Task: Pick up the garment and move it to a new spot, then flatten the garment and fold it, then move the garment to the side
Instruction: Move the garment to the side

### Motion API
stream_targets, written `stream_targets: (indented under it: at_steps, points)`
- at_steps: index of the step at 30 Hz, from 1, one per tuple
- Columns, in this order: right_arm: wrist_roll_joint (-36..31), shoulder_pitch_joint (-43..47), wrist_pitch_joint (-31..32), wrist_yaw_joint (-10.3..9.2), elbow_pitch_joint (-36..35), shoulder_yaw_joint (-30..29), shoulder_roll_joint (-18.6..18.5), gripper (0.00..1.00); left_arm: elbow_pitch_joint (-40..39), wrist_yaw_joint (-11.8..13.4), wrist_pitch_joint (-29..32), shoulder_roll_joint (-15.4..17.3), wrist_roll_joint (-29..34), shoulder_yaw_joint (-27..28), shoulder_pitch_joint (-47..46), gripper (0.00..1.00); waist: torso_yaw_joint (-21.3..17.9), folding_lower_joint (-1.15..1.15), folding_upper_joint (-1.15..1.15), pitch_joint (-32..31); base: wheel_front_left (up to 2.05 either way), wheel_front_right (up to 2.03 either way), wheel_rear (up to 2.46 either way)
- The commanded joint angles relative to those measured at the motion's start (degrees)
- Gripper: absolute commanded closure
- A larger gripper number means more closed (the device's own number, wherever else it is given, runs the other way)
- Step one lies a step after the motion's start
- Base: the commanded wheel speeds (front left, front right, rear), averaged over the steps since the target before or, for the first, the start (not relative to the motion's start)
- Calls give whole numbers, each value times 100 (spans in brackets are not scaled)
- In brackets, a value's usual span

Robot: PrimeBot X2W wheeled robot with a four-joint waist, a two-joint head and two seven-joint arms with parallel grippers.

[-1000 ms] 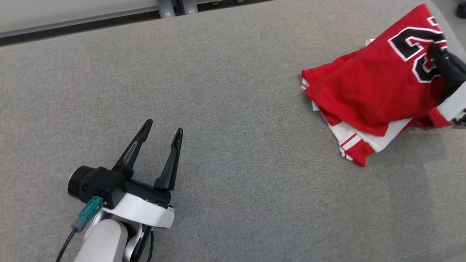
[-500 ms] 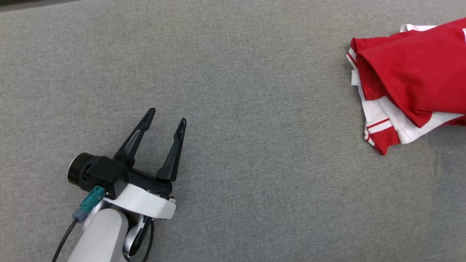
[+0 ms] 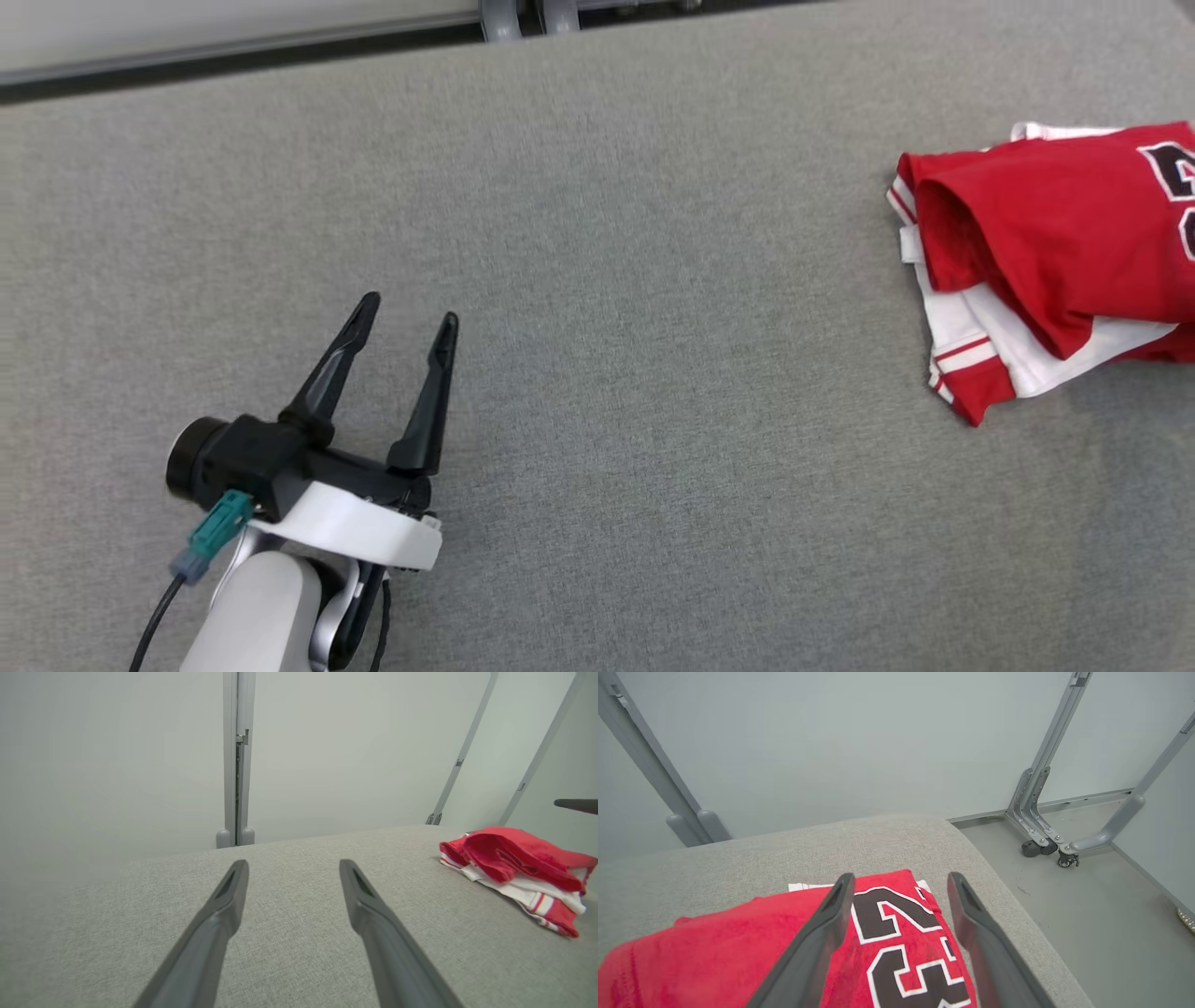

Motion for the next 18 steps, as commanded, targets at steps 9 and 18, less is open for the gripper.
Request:
stream_targets:
  at_steps: [9,18]
  points:
    - [9,677,-420,0,-1203,103,205,0,-297,203,-3,-3,-99,654,757,0,85,0,0,-1278,0,0,0]
    - [-513,1748,-439,0,-2519,-369,414,0,-699,369,-2,-52,-307,1312,1420,0,262,0,0,-1995,0,0,0]
